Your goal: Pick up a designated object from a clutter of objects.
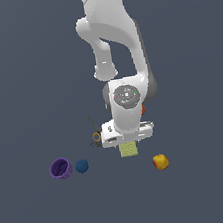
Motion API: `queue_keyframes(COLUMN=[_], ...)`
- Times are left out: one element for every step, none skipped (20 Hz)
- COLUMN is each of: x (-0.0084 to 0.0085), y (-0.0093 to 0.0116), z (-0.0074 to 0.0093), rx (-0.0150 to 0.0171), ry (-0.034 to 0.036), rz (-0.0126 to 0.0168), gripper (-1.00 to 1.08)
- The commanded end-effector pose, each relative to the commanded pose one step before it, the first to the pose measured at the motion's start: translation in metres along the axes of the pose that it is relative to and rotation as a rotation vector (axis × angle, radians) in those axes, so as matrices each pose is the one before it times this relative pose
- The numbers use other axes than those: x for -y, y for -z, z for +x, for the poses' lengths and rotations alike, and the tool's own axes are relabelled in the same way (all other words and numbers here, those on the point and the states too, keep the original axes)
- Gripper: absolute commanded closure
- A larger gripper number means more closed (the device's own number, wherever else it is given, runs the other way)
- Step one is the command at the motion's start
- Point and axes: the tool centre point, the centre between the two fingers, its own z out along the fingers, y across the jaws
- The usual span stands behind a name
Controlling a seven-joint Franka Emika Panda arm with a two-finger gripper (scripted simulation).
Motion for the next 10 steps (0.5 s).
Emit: queue_keyframes(x=[-0.01694, -0.00726, -0.00750, -0.00752, -0.00761, -0.00749, -0.00747, -0.00745, -0.00757, -0.00742], y=[0.02355, 0.01011, 0.01047, 0.01051, 0.01043, 0.01051, 0.01050, 0.01048, 0.01036, 0.01045], z=[-0.00169, -0.00094, -0.00095, -0.00094, -0.00091, -0.00090, -0.00088, -0.00085, -0.00081, -0.00080], rx=[-0.00192, 0.00000, 0.00000, 0.00000, 0.00008, 0.00000, 0.00000, 0.00000, 0.00009, 0.00000], ry=[-0.00071, 0.00000, 0.00000, 0.00000, -0.00002, 0.00000, 0.00000, 0.00000, -0.00001, 0.00000], rz=[0.00016, 0.00000, 0.00000, 0.00000, 0.00069, 0.00000, 0.00000, 0.00000, 0.00068, 0.00000], gripper=[1.08, 1.08, 1.08, 1.08, 1.08, 1.08, 1.08, 1.08, 1.08, 1.08])
